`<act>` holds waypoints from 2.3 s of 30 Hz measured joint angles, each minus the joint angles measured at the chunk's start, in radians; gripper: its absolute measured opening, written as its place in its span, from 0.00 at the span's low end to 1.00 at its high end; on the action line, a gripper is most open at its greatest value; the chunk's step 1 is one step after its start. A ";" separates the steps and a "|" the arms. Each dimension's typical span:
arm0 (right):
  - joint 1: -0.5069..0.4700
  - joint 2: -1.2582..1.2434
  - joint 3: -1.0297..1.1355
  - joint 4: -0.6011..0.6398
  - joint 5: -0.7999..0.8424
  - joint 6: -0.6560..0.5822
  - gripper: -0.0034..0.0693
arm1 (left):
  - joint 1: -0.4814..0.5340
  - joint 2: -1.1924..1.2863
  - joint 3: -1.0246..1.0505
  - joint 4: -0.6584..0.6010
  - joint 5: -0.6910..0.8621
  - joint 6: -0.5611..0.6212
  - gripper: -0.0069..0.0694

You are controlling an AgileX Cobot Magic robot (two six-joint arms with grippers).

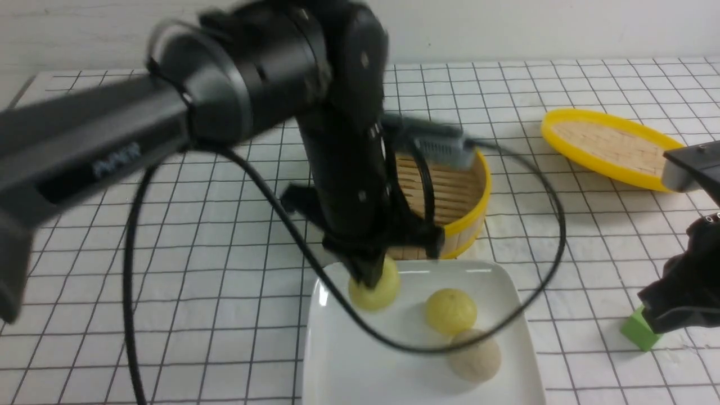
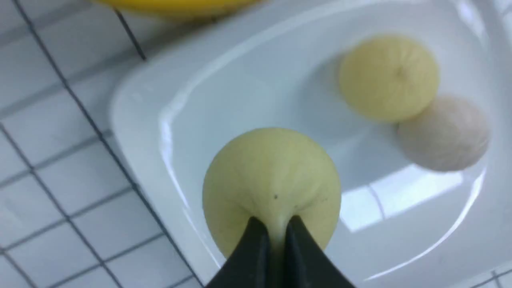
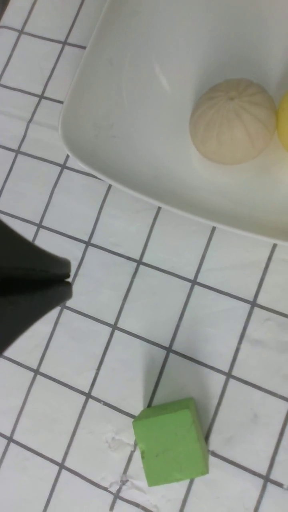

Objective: Put the steamed buns into the plate on the white-black tablecloth.

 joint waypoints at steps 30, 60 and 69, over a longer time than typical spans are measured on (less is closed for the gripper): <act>0.000 -1.009 0.645 -0.052 -0.818 0.109 0.06 | -0.029 -0.007 0.053 0.139 -0.122 -0.094 0.74; -0.168 -1.263 0.965 -0.131 -0.707 0.108 0.09 | -0.029 -0.038 0.053 0.203 -0.202 -0.092 0.29; -0.208 -1.267 0.963 -0.131 -0.672 0.107 0.10 | -0.029 -0.269 0.053 0.252 -0.094 -0.092 0.09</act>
